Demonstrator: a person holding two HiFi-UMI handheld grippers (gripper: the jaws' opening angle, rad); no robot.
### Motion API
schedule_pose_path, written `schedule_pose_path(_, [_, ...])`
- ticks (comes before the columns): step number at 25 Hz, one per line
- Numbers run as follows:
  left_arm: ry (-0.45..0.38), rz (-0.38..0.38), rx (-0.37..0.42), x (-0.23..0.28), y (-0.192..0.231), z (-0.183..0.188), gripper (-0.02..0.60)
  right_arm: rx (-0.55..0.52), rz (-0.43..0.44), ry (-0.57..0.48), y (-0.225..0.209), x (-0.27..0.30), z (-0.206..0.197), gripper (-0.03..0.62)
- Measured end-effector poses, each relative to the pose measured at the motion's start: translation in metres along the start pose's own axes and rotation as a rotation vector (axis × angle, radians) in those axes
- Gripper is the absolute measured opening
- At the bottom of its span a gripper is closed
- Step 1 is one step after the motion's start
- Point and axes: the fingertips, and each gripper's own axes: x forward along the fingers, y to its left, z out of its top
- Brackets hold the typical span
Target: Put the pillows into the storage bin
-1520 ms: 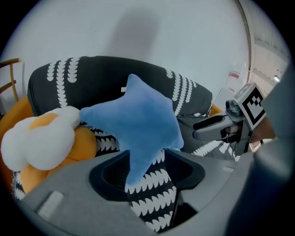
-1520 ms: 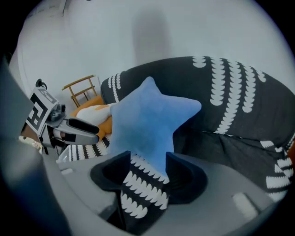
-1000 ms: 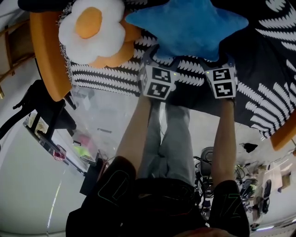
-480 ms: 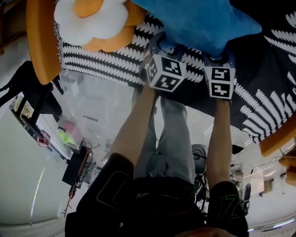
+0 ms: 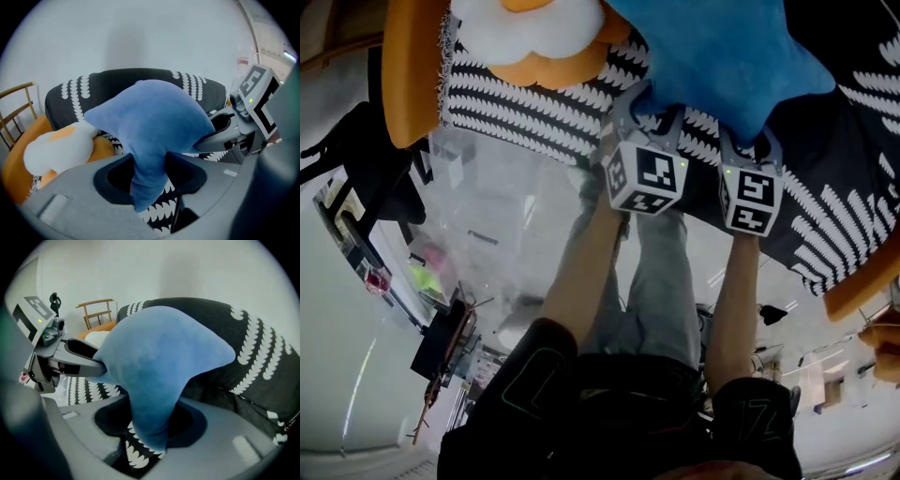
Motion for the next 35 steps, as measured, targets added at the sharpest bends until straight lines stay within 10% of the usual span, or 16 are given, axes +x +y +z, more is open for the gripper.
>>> schedule_pose_path(18, [-0.103,0.217,-0.234,-0.196,0.106,-0.122,0.215,-0.308,0.185,-0.055,0.229,-0.050,0.047,0.190])
schedule_pose_path(35, [0.020,0.524,-0.722,-0.364,0.209,-0.399,0.216,-0.777,0.584,0.135,0.552,0.003,0.004,0.193])
